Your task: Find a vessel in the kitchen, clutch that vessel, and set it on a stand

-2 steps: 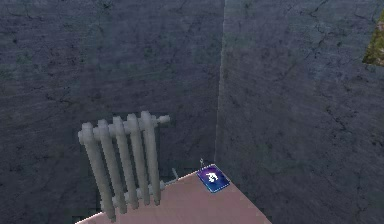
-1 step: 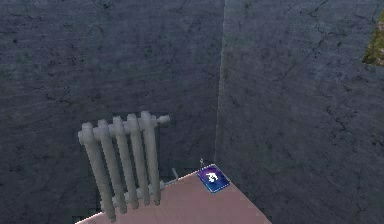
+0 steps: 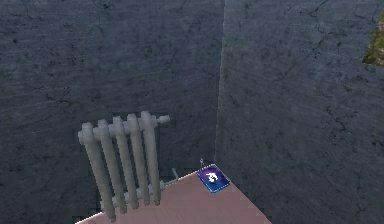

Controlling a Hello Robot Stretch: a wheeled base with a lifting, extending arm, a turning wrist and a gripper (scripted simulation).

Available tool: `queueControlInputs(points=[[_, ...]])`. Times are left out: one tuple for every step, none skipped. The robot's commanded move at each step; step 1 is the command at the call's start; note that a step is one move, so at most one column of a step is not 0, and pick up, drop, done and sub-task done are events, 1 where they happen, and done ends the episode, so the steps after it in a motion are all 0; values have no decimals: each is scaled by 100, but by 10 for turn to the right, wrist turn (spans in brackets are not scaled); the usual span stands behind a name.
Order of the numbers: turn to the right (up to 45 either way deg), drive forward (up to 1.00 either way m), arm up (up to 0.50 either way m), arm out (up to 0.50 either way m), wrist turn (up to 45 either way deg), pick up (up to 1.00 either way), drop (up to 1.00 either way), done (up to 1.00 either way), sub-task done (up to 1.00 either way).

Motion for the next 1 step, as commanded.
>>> queueControlInputs(points=[[0, 0, 0, 0, 0, 0, 0, 100, 0]])
